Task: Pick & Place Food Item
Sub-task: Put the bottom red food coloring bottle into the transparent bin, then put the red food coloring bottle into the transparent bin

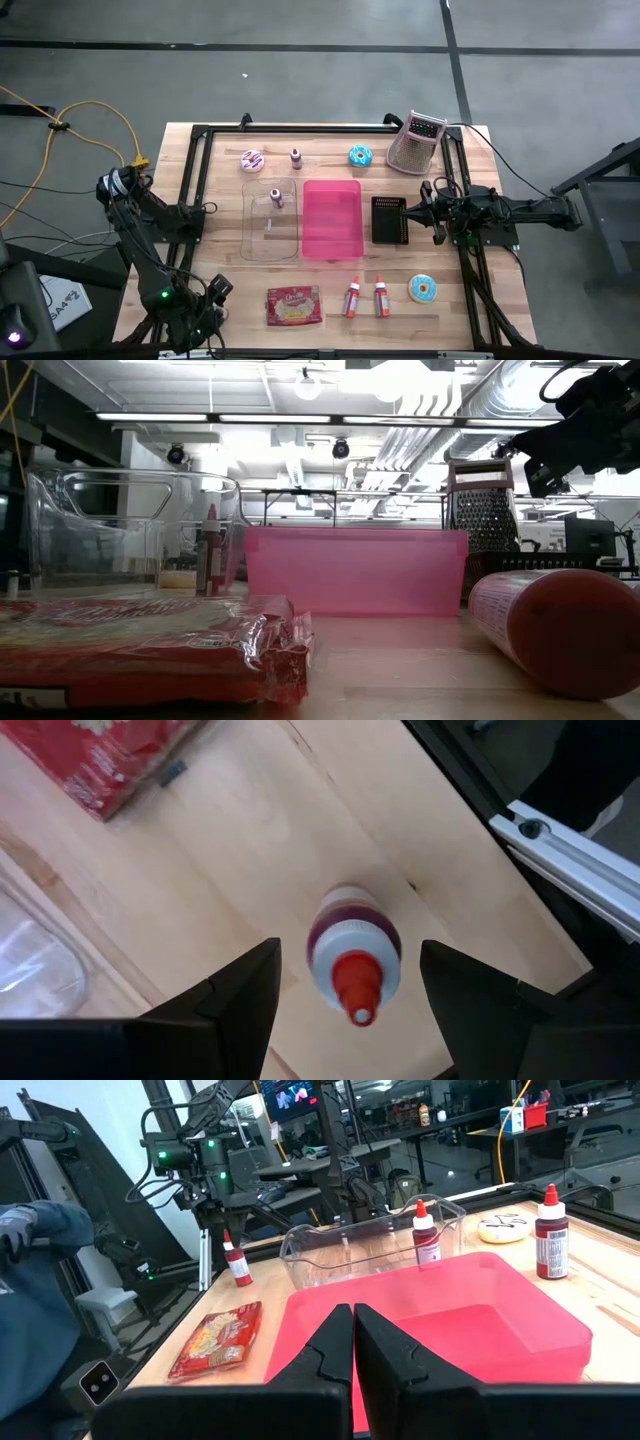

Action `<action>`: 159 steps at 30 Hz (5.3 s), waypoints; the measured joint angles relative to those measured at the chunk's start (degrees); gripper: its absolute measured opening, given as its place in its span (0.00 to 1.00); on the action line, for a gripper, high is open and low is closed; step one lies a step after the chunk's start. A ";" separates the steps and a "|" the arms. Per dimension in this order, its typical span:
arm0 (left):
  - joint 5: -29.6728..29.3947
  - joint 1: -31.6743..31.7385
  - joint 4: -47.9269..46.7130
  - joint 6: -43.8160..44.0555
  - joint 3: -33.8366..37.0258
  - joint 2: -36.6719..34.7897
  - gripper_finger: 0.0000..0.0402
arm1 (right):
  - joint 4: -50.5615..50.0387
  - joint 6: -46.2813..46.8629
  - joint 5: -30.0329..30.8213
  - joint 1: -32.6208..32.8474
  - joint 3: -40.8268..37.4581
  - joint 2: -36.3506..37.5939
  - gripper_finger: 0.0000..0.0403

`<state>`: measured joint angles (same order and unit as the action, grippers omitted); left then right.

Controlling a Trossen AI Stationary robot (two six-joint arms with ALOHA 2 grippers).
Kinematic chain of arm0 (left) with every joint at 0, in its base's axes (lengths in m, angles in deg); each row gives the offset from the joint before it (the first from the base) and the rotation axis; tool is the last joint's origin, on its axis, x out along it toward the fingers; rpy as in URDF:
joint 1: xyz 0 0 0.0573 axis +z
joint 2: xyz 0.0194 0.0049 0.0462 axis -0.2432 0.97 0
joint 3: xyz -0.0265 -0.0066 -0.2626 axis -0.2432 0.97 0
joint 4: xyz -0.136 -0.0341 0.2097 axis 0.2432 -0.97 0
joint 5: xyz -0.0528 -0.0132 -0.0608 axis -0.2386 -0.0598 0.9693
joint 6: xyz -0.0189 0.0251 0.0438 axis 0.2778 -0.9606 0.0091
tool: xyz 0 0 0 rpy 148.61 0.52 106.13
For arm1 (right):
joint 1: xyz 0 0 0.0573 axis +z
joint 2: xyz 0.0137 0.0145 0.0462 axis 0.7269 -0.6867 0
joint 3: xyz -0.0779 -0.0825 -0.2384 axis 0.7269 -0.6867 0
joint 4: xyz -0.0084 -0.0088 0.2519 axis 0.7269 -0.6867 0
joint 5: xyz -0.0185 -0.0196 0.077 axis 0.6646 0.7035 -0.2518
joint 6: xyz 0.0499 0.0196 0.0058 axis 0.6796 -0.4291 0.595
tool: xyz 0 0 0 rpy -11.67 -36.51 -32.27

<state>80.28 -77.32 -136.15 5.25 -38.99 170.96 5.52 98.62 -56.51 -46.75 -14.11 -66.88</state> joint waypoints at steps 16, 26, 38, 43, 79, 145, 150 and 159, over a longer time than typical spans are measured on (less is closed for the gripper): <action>0.30 0.00 0.08 0.13 0.02 0.04 0.46 | 0.01 -0.01 0.00 0.00 -0.01 0.02 0.00; 0.31 0.00 0.11 0.11 0.02 0.04 0.38 | 0.00 0.00 0.00 0.00 -0.02 0.02 0.00; 0.29 0.00 0.13 0.44 0.02 -0.03 0.27 | 0.00 -0.02 0.00 0.00 0.00 0.00 0.00; 0.29 -0.01 0.13 0.55 0.02 -0.03 0.28 | 0.00 -0.01 0.00 -0.01 0.00 0.02 0.00; 1.78 29.10 -13.05 -6.55 -2.17 -27.68 0.28 | 0.00 0.00 -0.03 0.00 -0.01 0.00 0.00; 5.31 65.48 -4.17 -38.60 -6.19 2.16 0.38 | 0.00 0.00 -0.03 0.00 -0.02 0.02 0.00; 5.53 65.48 -4.17 -38.56 -6.19 2.16 0.44 | 0.00 0.00 -0.03 -0.01 0.00 0.02 0.00; 5.79 65.48 -4.20 -38.47 -6.19 2.16 0.45 | 0.00 -0.01 -0.03 0.00 -0.01 0.02 0.00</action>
<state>86.07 -11.84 -140.34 -33.21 -45.17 173.11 5.52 98.61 -56.53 -46.75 -14.13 -66.86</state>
